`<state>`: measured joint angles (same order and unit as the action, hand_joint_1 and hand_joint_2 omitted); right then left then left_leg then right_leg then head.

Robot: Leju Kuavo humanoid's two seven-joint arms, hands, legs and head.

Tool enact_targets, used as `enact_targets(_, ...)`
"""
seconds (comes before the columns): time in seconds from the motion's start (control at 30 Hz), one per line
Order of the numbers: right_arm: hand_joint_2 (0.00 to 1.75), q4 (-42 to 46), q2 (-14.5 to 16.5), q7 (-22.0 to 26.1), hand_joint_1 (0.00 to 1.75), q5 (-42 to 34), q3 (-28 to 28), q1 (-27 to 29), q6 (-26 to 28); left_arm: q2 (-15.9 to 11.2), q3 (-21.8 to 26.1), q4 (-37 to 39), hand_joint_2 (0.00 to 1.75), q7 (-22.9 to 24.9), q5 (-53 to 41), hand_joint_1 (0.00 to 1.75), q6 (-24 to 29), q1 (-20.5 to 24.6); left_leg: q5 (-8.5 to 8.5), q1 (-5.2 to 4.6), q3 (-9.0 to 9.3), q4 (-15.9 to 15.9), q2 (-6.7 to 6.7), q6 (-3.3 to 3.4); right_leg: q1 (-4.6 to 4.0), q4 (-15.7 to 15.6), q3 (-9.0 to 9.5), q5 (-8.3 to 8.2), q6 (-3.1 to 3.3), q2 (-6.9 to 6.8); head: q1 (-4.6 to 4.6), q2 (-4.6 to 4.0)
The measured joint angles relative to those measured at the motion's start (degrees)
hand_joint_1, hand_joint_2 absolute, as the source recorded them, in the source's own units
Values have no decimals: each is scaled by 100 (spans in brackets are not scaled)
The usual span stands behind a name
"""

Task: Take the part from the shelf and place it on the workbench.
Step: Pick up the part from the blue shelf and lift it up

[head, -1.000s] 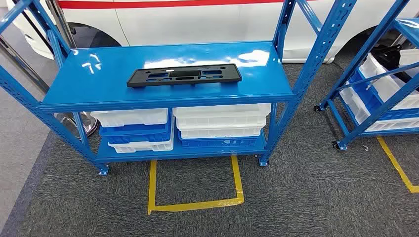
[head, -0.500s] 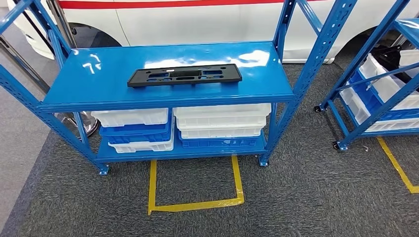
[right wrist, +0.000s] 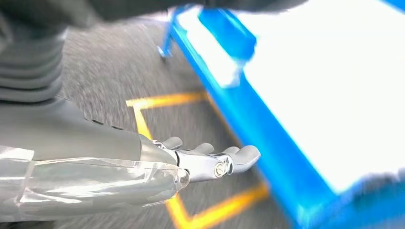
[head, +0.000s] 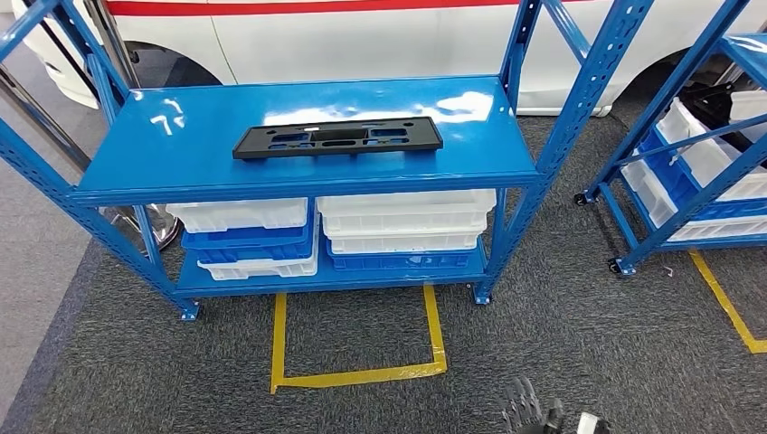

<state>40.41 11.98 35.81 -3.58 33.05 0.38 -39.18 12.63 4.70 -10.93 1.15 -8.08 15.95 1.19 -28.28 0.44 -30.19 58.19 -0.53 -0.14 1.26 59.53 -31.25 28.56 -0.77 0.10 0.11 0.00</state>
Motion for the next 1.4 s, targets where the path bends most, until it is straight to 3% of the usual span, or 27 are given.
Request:
enact_targets(0.13,175,1272,260,-61,0,-129,-1275,468,441,-8,-17,5,0,78,-144,0,-74,-1,-6,-20,-23,28,0,67,42,-34,1,-27,-37,-10,-2,0)
enact_targets(0.2,87,1847,234,-155,0,-345,-2114,666,1062,-10,-38,7,0,125,-212,0,-102,0,62,7,38,-104,-20,125,29,-56,17,-24,-71,-8,0,0)
enact_targets(0.27,0,2254,95,-364,0,-584,-2958,776,1916,-9,-54,7,0,165,-268,0,-110,4,156,52,123,-276,-51,173,5,183,-89,157,-91,-5,4,0)
enact_targets(0.33,0,2497,-116,-599,0,-808,-3762,823,2739,-10,-57,7,0,198,-303,0,-120,6,185,66,128,-317,-70,197,20,843,-420,494,-117,-5,5,0)
enact_targets(0.37,0,2592,-227,-708,0,-908,-4133,849,3062,-11,-57,7,0,214,-313,0,-126,6,182,67,122,-312,-71,196,34,1170,-589,601,-140,-5,5,0)
enact_targets(0.4,0,2671,-336,-804,0,-991,-4436,878,3293,-14,-57,7,0,229,-318,0,-135,4,174,73,121,-303,-67,185,52,1350,-693,604,-163,-7,5,0)
enact_targets(0.43,0,2747,-437,-895,0,-1060,-4698,905,3480,-16,-57,7,0,247,-323,0,-147,1,159,84,123,-286,-59,164,71,1316,-696,492,-186,-8,5,0)
enact_targets(0.5,0,2917,-636,-1072,0,-1175,-5163,933,3813,-21,-57,7,0,286,-332,0,-173,-3,98,124,125,-210,-45,84,111,691,-432,84,-227,-18,7,0)
enact_targets(0.57,0,3132,-822,-1181,0,-1265,-5599,943,4084,-38,-57,8,0,307,-336,0,-185,0,16,125,79,-93,-38,-26,102,143,-197,-114,-192,-9,12,0)
enact_targets(0.7,0,3597,-1124,-1230,0,-1362,-6347,968,4375,-61,-57,11,0,314,-337,0,-186,11,-37,137,58,-35,-32,-150,56,87,-196,-79,18,20,11,0)
enact_targets(0.77,0,3766,-1216,-1186,0,-1349,-6586,963,4480,-64,-57,12,0,314,-337,0,-188,13,-236,147,-52,238,-20,-172,55,68,-193,-90,97,14,10,0)
enact_targets(0.8,0,3836,-1257,-1134,0,-1309,-6682,953,4550,-67,-57,13,0,314,-340,0,-190,12,-417,143,-196,552,-12,-170,47,62,-194,-94,127,8,9,0)
enact_targets(0.87,0,3959,-1362,-1025,0,-1201,-6884,908,4690,-78,-57,14,0,314,-361,0,-201,9,-761,125,-581,1341,-5,-151,7,65,-205,-94,163,2,10,0)
enact_targets(0.9,0,4025,-1437,-974,0,-1177,-7003,883,4717,-86,-58,14,0,314,-383,0,-210,7,-806,115,-706,1587,-4,-131,-17,66,-203,-92,173,4,9,0)
enact_targets(0.93,0,4099,-1517,-925,0,-1173,-7125,861,4714,-94,-60,15,0,316,-403,0,-224,6,-738,103,-738,1631,-2,-102,-38,68,-196,-90,180,9,10,0)
enact_targets(0.97,0,4177,-1595,-861,0,-1181,-7240,844,4693,-99,-62,15,0,321,-420,0,-239,5,-568,86,-662,1441,2,-62,-54,69,-183,-87,183,17,10,0)
enact_targets(1.03,0,4355,-1731,-712,0,-1150,-7444,818,4687,-108,-66,16,0,333,-447,0,-267,5,-167,37,-340,698,14,44,-83,71,-163,-82,181,29,11,0)
enact_targets(1.07,0,4451,-1793,-643,0,-1098,-7527,806,4725,-113,-68,16,0,339,-458,0,-273,7,-51,12,-209,379,19,80,-93,74,-168,-81,170,33,10,0)
enact_targets(1.1,0,4562,-1858,-578,0,-1031,-7602,795,4780,-116,-69,17,0,343,-468,0,-275,8,1,-11,-135,182,22,103,-96,74,-179,-86,150,33,11,0)
enact_targets(1.23,0,5064,-2140,-387,0,-786,-7784,771,4908,-127,-74,19,0,354,-490,0,-276,3,68,-11,-89,3,14,166,-78,94,-200,-67,28,25,11,0)
enact_targets(1.3,0,5325,-2274,-334,0,-686,-7830,763,4936,-131,-76,20,0,357,-502,0,-281,3,121,14,-65,-67,-4,226,-78,487,-374,200,-17,20,14,0)
enact_targets(1.37,0,5551,-2381,-289,0,-586,-7880,759,4942,-133,-82,20,0,357,-522,0,-291,7,130,3,-80,-71,-12,252,-72,1198,-710,551,-45,18,14,0)
enact_targets(1.4,0,5650,-2426,-260,0,-534,-7903,759,4924,-135,-86,20,0,358,-532,0,-294,7,130,-2,-85,-66,-13,252,-68,1466,-835,626,-54,17,15,0)
